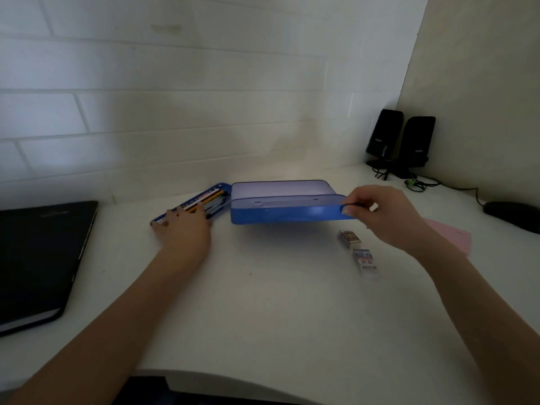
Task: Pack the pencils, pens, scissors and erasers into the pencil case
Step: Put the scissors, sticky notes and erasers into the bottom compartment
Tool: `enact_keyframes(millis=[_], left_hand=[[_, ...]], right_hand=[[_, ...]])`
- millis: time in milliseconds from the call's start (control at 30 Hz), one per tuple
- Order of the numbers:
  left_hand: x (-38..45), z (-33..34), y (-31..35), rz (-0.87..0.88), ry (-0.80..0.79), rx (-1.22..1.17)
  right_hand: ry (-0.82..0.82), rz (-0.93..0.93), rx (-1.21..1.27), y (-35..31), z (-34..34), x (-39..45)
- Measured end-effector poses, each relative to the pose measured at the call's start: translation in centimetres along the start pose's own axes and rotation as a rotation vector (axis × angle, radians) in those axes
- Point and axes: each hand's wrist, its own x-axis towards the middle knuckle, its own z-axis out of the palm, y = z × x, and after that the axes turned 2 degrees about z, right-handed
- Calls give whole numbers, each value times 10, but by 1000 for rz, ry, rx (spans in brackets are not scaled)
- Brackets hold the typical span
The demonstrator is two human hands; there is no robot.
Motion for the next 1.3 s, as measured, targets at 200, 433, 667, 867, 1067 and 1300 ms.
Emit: enact_keyframes(millis=[200,433,667,867,1067,1300], left_hand=[[-7,-8,7,-41,-64,91],[-13,-11,8,-54,-52,92],[-9,-9,4,-51,-32,-44],[-10,-21,13,158,176,-607],[-29,-14,35,535,-100,-675],[-28,-17,39,637,-186,-307]], right_hand=[[-70,-17,-8,1,21,0],[-173,-35,-4,1,29,-2],[-333,10,-99,0,36,-6],[-403,40,-168,-11,30,-8],[-339,182,77,-6,8,-3],[-131,413,-154,42,-22,4]])
